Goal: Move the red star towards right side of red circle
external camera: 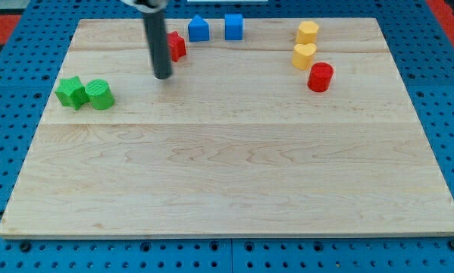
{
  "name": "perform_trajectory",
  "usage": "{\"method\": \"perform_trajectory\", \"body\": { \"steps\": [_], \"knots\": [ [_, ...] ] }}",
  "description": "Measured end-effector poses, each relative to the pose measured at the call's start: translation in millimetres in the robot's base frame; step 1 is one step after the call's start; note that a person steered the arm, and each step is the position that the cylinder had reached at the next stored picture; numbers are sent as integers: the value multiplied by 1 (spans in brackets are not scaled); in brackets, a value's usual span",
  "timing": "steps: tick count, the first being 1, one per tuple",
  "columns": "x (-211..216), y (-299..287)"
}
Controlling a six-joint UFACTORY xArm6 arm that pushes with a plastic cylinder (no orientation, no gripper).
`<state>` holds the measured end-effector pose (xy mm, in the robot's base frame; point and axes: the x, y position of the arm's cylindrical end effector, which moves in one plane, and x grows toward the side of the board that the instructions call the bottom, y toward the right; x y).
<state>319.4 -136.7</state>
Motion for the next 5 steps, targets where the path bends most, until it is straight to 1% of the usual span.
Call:
{"method": "perform_trajectory", "body": {
  "steps": [1, 2, 3, 4, 5],
  "knots": [
    [-48, -47],
    [-91, -40],
    [-78, 15],
    [-26, 35],
    [-14, 73]
  ]
}}
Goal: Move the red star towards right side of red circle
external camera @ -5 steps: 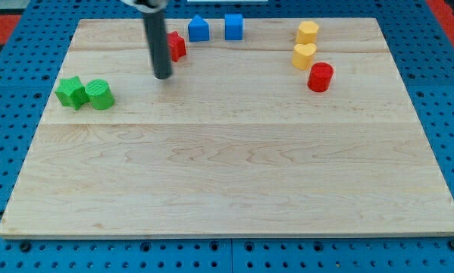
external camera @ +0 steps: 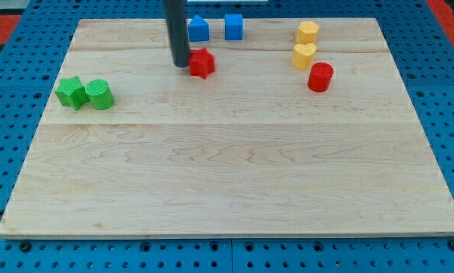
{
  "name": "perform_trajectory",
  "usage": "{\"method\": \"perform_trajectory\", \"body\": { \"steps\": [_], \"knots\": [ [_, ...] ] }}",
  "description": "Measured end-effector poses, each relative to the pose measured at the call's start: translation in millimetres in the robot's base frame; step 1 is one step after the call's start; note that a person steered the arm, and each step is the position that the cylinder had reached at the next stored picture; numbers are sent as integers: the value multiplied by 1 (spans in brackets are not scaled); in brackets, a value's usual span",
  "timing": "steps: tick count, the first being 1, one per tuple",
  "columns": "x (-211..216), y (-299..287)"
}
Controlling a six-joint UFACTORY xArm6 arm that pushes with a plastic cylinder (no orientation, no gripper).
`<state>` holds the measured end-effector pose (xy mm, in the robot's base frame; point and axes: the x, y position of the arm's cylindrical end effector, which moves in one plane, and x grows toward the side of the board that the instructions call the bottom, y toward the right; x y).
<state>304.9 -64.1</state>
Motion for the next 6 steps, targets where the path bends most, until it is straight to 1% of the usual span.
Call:
{"method": "perform_trajectory", "body": {
  "steps": [1, 2, 3, 4, 5, 6],
  "knots": [
    [-9, 9],
    [-16, 35],
    [4, 65],
    [26, 114],
    [46, 148],
    [85, 153]
  ]
}}
